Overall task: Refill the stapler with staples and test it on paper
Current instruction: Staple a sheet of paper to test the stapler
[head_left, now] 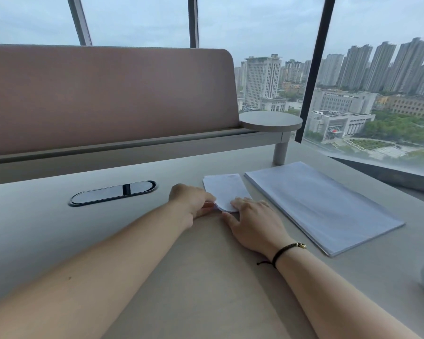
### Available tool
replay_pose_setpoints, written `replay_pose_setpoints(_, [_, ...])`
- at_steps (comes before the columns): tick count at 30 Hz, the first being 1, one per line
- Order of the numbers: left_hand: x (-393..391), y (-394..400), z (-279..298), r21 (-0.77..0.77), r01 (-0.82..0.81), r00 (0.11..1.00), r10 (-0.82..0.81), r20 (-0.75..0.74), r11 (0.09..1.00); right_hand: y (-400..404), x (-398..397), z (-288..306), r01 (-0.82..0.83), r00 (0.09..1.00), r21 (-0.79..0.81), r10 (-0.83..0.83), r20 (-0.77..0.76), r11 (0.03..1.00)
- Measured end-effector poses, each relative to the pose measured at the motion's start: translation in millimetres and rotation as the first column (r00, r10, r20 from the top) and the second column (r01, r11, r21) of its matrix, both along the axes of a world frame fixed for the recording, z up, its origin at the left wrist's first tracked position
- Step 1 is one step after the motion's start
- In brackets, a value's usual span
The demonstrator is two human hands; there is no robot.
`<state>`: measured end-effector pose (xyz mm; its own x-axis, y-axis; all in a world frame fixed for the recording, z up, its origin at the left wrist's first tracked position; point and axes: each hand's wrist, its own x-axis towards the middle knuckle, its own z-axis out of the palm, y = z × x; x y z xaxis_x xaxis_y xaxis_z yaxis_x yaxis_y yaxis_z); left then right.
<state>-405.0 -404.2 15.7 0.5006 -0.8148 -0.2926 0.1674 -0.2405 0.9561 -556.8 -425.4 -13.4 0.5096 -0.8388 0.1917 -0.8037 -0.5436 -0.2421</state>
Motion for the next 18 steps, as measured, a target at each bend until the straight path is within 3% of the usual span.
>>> replay_pose_setpoints(6, [-6.1, -6.6, -4.0, 0.018, -0.031, 0.992, 0.029, 0.126, 0.999, -2.1, 0.1, -3.0, -0.005, 1.000, 0.006, 0.005, 0.023, 1.000])
replay_pose_setpoints(18, [-8.5, -6.4, 3.1, 0.061, 0.042, 0.979, -0.053, 0.196, 0.997, 2.5, -4.7, 0.9, 0.033, 0.993, 0.033, -0.036, 0.115, 0.999])
